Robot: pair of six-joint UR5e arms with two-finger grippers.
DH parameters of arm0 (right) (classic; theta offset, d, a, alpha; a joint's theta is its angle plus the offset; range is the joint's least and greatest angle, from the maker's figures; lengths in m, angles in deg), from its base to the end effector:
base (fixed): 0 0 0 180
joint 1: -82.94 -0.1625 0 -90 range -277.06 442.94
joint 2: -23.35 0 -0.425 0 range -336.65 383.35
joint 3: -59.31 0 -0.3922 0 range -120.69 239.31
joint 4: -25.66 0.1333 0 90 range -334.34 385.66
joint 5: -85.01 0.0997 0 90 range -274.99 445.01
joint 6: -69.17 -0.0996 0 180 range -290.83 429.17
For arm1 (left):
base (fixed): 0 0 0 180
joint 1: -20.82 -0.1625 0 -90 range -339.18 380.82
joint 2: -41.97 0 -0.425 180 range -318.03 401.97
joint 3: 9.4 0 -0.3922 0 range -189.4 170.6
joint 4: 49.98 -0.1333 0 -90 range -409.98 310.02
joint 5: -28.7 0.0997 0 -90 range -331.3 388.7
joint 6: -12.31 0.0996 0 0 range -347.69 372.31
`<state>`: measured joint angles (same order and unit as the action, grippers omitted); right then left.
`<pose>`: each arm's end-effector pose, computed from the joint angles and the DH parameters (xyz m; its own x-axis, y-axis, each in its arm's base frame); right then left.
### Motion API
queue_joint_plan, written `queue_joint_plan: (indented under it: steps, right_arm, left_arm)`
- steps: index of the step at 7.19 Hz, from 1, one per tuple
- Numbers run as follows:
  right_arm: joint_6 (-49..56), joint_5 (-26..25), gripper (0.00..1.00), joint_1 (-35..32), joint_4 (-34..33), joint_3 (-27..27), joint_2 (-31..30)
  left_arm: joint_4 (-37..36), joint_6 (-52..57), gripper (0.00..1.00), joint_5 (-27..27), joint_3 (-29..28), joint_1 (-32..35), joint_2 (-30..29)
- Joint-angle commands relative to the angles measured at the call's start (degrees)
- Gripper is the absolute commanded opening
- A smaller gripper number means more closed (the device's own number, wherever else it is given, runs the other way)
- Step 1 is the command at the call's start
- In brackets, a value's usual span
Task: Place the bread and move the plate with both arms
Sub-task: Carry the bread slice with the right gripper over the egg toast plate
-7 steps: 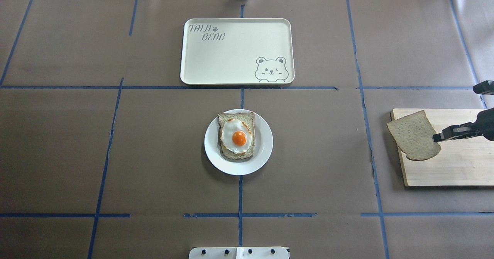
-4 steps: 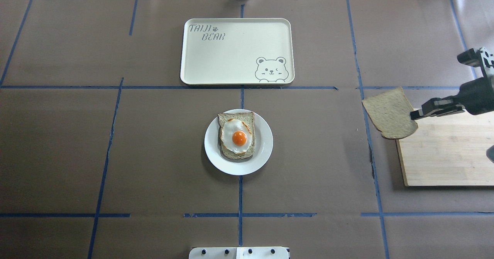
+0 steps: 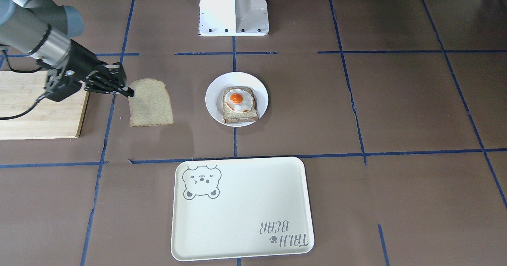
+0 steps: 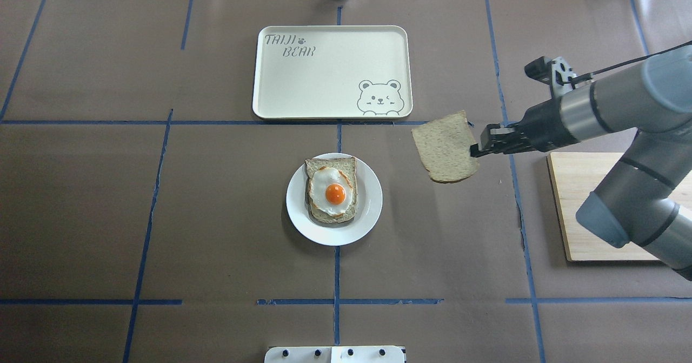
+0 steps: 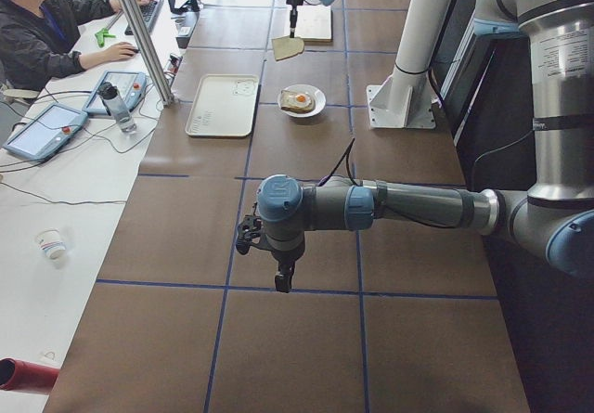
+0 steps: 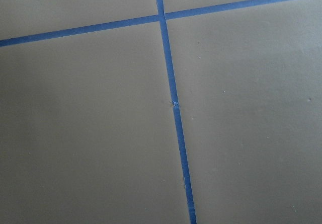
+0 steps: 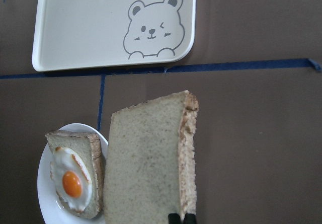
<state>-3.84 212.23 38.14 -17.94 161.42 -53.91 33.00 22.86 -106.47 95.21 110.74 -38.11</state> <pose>-0.3436 -0.4442 0.3433 0.2633 -0.0664 0.9624 -0.0813 0.9926 0.0908 -0.0621 -0.4145 0.6233 0.6929 0.1556 -0.7041 -0.1305 0.9874 0.0898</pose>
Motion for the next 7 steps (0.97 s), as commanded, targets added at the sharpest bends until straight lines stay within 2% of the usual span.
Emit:
queue_joint_plan:
  steps: [1, 4, 5, 7]
  right_arm:
    - [-6.9, -12.4, 0.0, 9.5, 0.0, -1.7, 6.5]
    - [-10.4, -23.0, 0.0, 16.5, 0.0, -6.9, 14.8]
    - [-10.7, -24.4, 0.0, 17.4, 0.2, -8.9, 16.4]
    - [-10.8, -25.0, 0.0, 18.7, 0.0, -9.2, 16.1]
  left_arm:
    - [0.0, 0.0, 1.0, 0.0, -0.1, 0.0, 0.0]
    - [0.0, 0.0, 1.0, 0.0, -0.4, 0.0, 0.0]
    - [0.0, 0.0, 1.0, 0.0, -0.4, 0.0, 0.0]
    - [0.1, 0.0, 1.0, 0.0, -0.4, 0.0, 0.0]
